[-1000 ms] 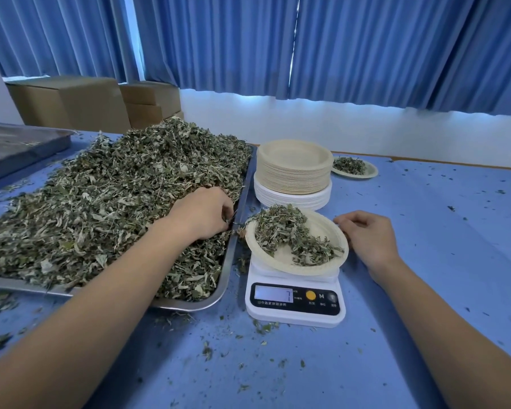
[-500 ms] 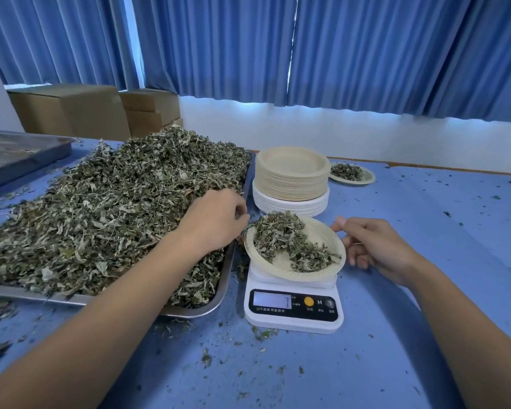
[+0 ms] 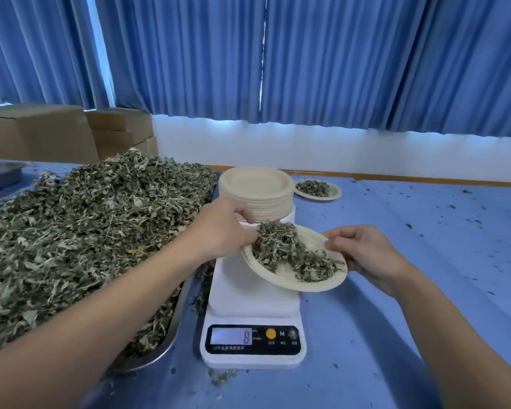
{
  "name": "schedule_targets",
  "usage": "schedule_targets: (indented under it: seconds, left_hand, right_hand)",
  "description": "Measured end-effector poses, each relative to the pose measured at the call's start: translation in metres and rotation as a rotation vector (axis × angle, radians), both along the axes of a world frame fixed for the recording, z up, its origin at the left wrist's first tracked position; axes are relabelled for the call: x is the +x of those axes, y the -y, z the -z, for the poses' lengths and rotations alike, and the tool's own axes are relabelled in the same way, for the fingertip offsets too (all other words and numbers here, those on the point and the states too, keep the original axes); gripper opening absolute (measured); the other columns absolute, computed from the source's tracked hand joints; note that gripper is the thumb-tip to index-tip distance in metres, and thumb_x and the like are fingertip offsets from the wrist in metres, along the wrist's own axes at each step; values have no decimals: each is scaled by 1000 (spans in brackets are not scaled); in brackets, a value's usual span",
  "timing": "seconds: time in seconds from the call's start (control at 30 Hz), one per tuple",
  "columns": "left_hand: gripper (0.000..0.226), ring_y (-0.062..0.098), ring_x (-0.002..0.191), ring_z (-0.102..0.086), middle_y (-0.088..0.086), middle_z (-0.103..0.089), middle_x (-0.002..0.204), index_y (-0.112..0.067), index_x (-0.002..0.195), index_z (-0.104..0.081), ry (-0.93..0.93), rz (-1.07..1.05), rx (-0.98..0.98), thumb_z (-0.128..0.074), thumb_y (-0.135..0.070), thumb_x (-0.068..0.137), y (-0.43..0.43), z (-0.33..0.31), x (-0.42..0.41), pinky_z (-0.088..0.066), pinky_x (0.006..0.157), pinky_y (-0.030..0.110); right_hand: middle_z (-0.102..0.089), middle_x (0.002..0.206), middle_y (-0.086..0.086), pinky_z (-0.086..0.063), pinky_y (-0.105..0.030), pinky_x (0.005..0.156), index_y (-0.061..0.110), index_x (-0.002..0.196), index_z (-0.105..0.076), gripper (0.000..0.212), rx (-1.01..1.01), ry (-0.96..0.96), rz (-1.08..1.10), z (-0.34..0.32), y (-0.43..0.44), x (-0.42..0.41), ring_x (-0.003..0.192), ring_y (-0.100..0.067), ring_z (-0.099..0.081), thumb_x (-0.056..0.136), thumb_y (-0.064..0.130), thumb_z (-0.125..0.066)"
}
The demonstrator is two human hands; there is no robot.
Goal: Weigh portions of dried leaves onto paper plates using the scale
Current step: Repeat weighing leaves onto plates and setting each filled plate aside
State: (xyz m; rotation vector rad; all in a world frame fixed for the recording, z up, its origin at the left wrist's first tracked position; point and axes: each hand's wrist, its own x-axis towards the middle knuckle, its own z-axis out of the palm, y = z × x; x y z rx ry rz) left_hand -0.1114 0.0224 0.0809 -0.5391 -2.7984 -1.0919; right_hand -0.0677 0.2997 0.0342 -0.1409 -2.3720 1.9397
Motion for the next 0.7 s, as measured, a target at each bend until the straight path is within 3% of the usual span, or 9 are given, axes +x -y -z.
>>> schedule_targets:
  seconds: [0.07,0.13,0.2,0.27,0.33,0.4,0.47,0.6,0.7]
  left_hand:
    - [20,6,50,-62,1,-65,67,-21,89,-70,144,10,176,-83,-12,76,-27,-5,-2,-52,49,21]
    - [29,18,62,-70,9,-68,80,-16,97,-68,286,6,287,-82,-5,74,-59,-4,-8,-62,59,34]
    - [33,25,71,-70,9,-69,88,-16,102,-65,318,-8,268,-82,-11,74,-90,3,-16,-61,63,36]
    - [22,24,64,-57,6,-62,78,-15,88,-61,332,-39,265,-80,-16,76,-118,10,-24,-45,57,28]
    - [24,23,59,-44,8,-50,72,-16,77,-51,388,-91,313,-74,-15,81,-143,17,-32,-35,54,30]
    - [21,24,55,-45,11,-51,71,-13,80,-48,428,-146,333,-68,-17,87,-165,20,-39,-36,51,28]
    - [17,22,64,-52,11,-58,84,-11,87,-49,424,-166,265,-62,-22,92,-182,21,-46,-37,51,26]
    - [16,19,71,-51,2,-56,90,-14,86,-48,386,-167,117,-56,-24,95,-211,27,-61,-32,46,25]
    - [24,25,93,-64,12,-65,113,-7,108,-60,414,-142,137,-58,-24,92,-225,34,-72,-46,64,27]
  right_hand:
    - [-74,84,-22,-57,-28,56,4,94,-80,16,-23,2,51,-3,-23,-2,67,-22,-68,93,-2,-66]
    - [-74,82,-20,-57,-26,54,1,94,-78,12,-7,9,112,-4,-48,-7,63,-20,-69,92,-2,-67]
    - [-76,83,-18,-60,-27,56,1,93,-77,9,44,24,170,-4,-72,-15,63,-20,-70,91,-1,-69]
    - [-76,79,-15,-60,-29,58,1,92,-77,7,111,33,233,-2,-93,-25,62,-19,-69,91,-1,-70]
    - [-74,77,-16,-60,-29,56,0,90,-76,6,169,32,294,0,-110,-39,58,-18,-68,91,0,-70]
    - [-72,78,-18,-63,-35,61,1,88,-75,7,217,31,352,3,-122,-57,60,-22,-67,92,0,-70]
    - [-72,77,-18,-62,-42,69,2,88,-75,6,272,36,416,6,-131,-77,64,-28,-65,92,3,-70]
    - [-72,80,-17,-61,-43,72,5,90,-76,5,382,38,488,13,-140,-118,63,-30,-64,90,6,-72]
    - [-70,73,-12,-58,-34,63,7,84,-75,7,429,48,488,18,-142,-141,54,-23,-61,89,6,-71]
